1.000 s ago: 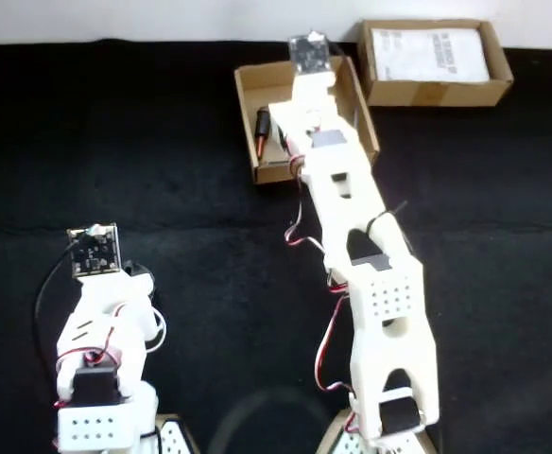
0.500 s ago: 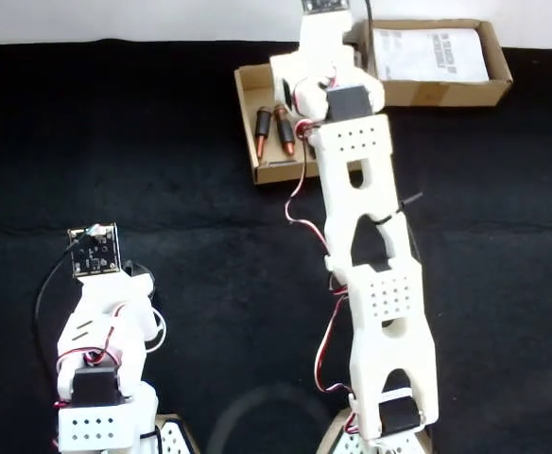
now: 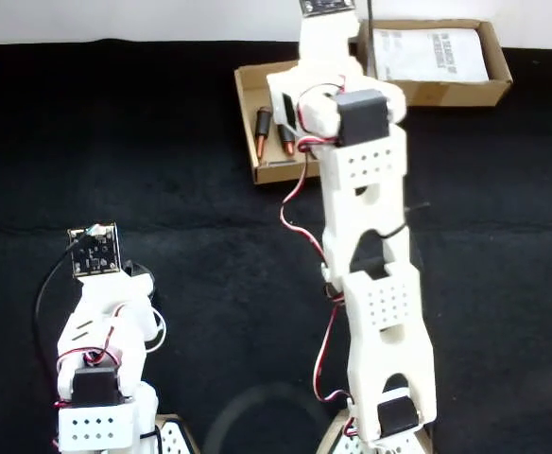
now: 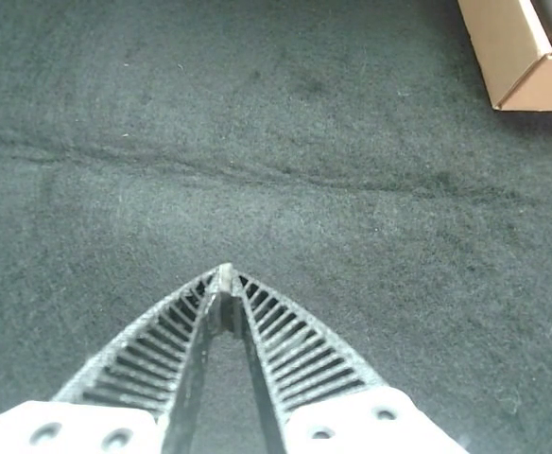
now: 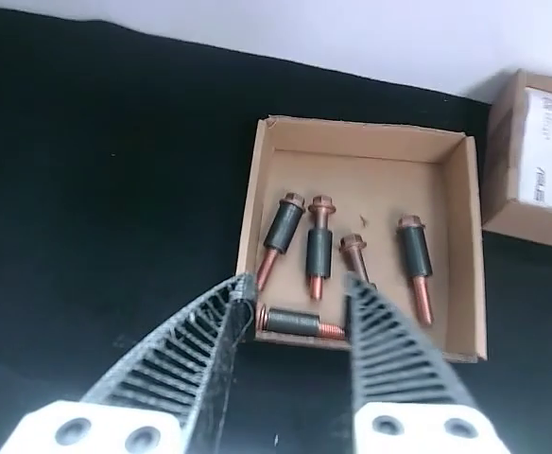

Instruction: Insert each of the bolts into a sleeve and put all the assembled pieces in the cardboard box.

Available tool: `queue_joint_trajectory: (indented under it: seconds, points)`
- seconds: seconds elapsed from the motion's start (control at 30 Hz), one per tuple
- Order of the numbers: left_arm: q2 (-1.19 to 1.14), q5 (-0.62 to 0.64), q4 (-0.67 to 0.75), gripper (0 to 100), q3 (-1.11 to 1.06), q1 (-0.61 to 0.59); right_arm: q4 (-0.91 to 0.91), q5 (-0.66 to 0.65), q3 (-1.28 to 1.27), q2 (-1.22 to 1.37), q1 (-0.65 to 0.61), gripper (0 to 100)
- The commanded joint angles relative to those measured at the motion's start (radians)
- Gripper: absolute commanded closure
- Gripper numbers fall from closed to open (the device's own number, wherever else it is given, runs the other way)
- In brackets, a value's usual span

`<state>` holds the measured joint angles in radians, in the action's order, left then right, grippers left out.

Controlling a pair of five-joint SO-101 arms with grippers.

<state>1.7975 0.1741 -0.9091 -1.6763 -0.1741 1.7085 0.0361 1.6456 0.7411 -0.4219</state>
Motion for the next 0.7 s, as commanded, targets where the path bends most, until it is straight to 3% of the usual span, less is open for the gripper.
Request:
queue_joint_trajectory:
  seconds: [0.0, 0.13, 0.53, 0.67]
  points:
    - [0.008, 0.003, 0.000, 99, -0.018, 0.012, 0.053, -0.008, 0.131, -0.151, -0.007, 93.7]
    - [0.008, 0.003, 0.000, 99, -0.018, 0.012, 0.053, -0.008, 0.131, -0.237, 0.001, 99.1]
    - [0.008, 0.003, -0.002, 99, -0.018, 0.012, 0.056, -0.012, 0.127, -0.519, 0.012, 99.2]
    - [0.007, 0.003, -0.002, 99, -0.018, 0.012, 0.056, -0.012, 0.005, -0.630, 0.031, 99.2]
